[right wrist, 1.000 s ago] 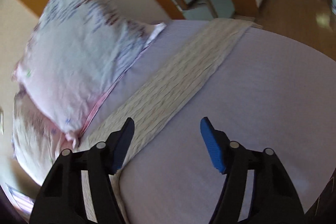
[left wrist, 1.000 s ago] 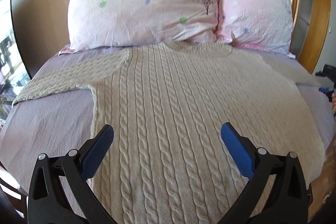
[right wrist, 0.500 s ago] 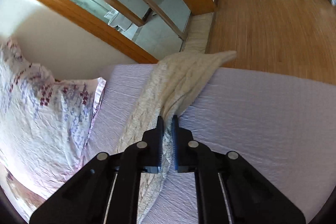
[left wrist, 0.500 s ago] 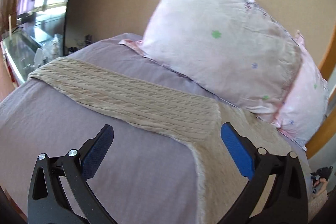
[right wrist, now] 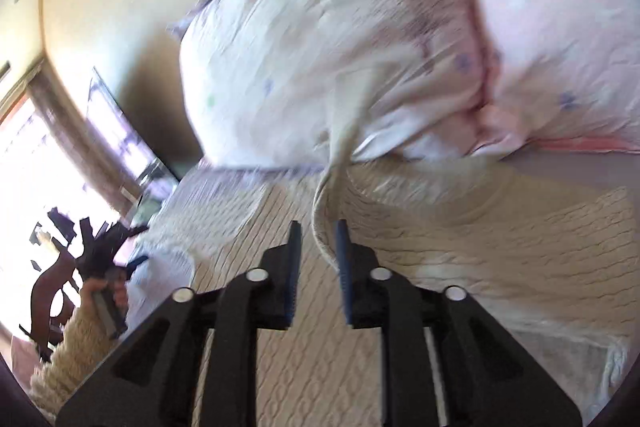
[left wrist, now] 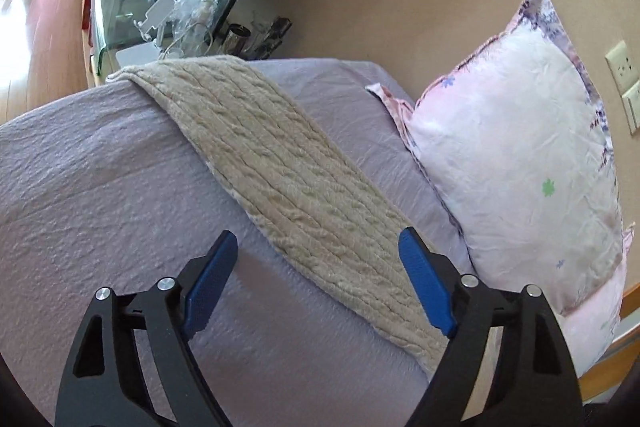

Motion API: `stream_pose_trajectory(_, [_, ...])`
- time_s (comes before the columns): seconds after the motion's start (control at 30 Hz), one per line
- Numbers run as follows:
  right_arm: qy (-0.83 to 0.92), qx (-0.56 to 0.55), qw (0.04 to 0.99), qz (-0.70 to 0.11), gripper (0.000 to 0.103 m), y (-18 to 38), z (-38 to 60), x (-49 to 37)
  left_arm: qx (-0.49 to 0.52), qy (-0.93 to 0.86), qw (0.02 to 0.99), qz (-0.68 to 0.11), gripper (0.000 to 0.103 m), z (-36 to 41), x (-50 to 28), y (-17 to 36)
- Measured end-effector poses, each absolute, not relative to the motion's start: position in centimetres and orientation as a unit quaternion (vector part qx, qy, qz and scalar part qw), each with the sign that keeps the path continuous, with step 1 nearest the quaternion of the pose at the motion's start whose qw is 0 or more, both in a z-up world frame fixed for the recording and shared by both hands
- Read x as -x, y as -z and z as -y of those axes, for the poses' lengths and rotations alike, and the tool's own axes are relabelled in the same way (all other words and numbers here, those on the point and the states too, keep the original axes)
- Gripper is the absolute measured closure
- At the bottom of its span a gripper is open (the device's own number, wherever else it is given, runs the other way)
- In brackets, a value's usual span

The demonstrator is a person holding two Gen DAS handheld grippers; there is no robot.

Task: Fold small clothes

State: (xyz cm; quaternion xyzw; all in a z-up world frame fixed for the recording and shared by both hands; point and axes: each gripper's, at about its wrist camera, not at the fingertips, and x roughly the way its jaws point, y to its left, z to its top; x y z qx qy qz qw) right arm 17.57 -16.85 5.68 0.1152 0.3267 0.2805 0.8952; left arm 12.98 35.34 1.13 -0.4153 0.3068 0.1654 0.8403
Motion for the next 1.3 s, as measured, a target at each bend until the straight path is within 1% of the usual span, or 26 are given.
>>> stream_pose_trajectory(0.03, [-0.272,-0.106,0.906,-0.306,0.047,-5.8,17.1,-16.9,0.422,-0.172,0.836,-0.305,0.022,-35.9,-13.0,-1.1])
stream_pose_trajectory(0.07, [-0.259,-0.100,0.917,-0.286,0.031,-6.2,17.8,-16.2,0.432,-0.177,0.832,-0.301,0.024,-36.5,-12.9,-1.0])
stream_pose_trajectory(0.1, [-0.246,-0.099,0.926,-0.268,0.021,-6.6,18.9,-15.5,0.443,-0.182,0.827,-0.293,0.026,-37.2,-12.7,-0.9])
stream_pose_trajectory(0.13, [-0.237,-0.104,0.931,-0.258,0.019,-7.1,19.8,-15.2,0.455,-0.186,0.823,-0.285,0.027,-37.9,-12.6,-0.8])
stream_pose_trajectory(0.2, [-0.218,-0.123,0.934,-0.255,0.016,-7.5,22.6,-14.2,0.476,-0.194,0.814,-0.271,0.035,-39.1,-12.6,-0.5])
stream_pose_trajectory(0.23, [-0.210,-0.132,0.935,-0.254,0.015,-7.5,23.7,-13.3,0.482,-0.197,0.811,-0.267,0.037,-39.6,-12.7,-0.4])
stream_pose_trajectory(0.27, [-0.201,-0.143,0.935,-0.253,0.014,-7.4,24.9,-13.1,0.486,-0.200,0.808,-0.265,0.041,-40.1,-12.9,-0.3])
stream_pose_trajectory(0.3, [-0.194,-0.149,0.936,-0.252,0.014,-7.6,25.4,-12.4,0.489,-0.208,0.805,-0.266,0.052,-40.6,-13.1,-0.2])
stream_pose_trajectory(0.33, [-0.185,-0.154,0.937,-0.252,0.014,-8.0,26.2,-12.1,0.491,-0.214,0.800,-0.270,0.059,-41.0,-13.4,-0.1])
stream_pose_trajectory(0.37, [-0.178,-0.158,0.938,-0.253,0.014,-7.7,26.9,-12.1,0.495,-0.218,0.794,-0.277,0.078,-41.4,-13.7,0.1])
stream_pose_trajectory(0.4, [-0.176,-0.163,0.937,-0.252,0.014,-7.5,27.6,-11.7,0.495,-0.223,0.790,-0.284,0.094,-41.6,-14.1,0.2])
stream_pose_trajectory(0.47, [-0.173,-0.170,0.937,-0.252,0.014,-7.1,28.3,-11.5,0.472,-0.229,0.804,-0.278,0.095,-40.9,-14.7,-1.1])
stream_pose_trajectory(0.57, [-0.172,-0.170,0.938,-0.246,0.014,-7.1,29.0,-11.0,0.391,-0.176,0.868,-0.251,0.097,-36.1,-16.5,-6.0])
stream_pose_trajectory(0.67, [-0.176,-0.174,0.940,-0.235,0.014,-7.4,29.3,-10.9,0.282,-0.039,0.929,-0.238,0.097,-25.7,-18.8,-10.6])
stream_pose_trajectory(0.73, [-0.187,-0.188,0.934,-0.240,0.014,-7.1,29.1,-11.5,0.201,0.087,0.944,-0.245,0.097,-16.6,-19.5,-11.7])
stream_pose_trajectory(0.83, [-0.203,-0.216,0.915,-0.272,0.014,-5.8,28.6,-13.2,0.073,0.251,0.911,-0.318,0.096,-3.0,-19.5,-9.2])
stream_pose_trajectory(0.87, [-0.193,-0.223,0.911,-0.288,0.015,-5.2,28.8,-13.8,0.036,0.281,0.893,-0.350,0.092,0.4,-19.2,-7.6])
stream_pose_trajectory(0.93, [-0.157,-0.237,0.904,-0.318,0.031,-4.0,29.7,-14.7,0.008,0.310,0.865,-0.394,0.092,3.4,-18.2,-5.3])
stream_pose_trajectory(0.97, [-0.144,-0.250,0.899,-0.330,0.043,-3.4,30.5,-14.9,0.013,0.320,0.858,-0.402,0.092,3.4,-17.5,-4.9])
stream_pose_trajectory(1.0, [-0.132,-0.266,0.892,-0.340,0.044,-2.8,31.4,-15.2,0.019,0.319,0.859,-0.400,0.090,2.6,-16.9,-4.9])
stream_pose_trajectory(1.03, [-0.123,-0.277,0.887,-0.348,0.044,-2.2,32.1,-15.5,0.025,0.309,0.866,-0.393,0.084,1.3,-16.1,-5.2])
stream_pose_trajectory(1.1, [-0.112,-0.289,0.878,-0.365,0.045,-1.2,32.7,-16.2,0.044,0.272,0.885,-0.374,0.039,-2.2,-14.5,-5.8])
stream_pose_trajectory(1.13, [-0.106,-0.293,0.874,-0.373,0.045,-0.8,32.8,-16.5,0.054,0.248,0.895,-0.366,0.033,-4.2,-13.8,-6.1])
stream_pose_trajectory(1.23, [-0.095,-0.287,0.869,-0.392,0.049,0.5,32.2,-17.4,0.063,0.182,0.906,-0.377,0.031,-8.9,-11.9,-6.1])
stream_pose_trajectory(1.27, [-0.097,-0.275,0.868,-0.402,0.068,0.9,31.6,-17.8,0.072,0.166,0.906,-0.383,0.029,-10.3,-11.2,-5.7])
stream_pose_trajectory(1.3, [-0.102,-0.256,0.867,-0.415,0.096,1.3,30.7,-18.3,0.085,0.156,0.902,-0.394,0.028,-11.7,-10.9,-5.3])
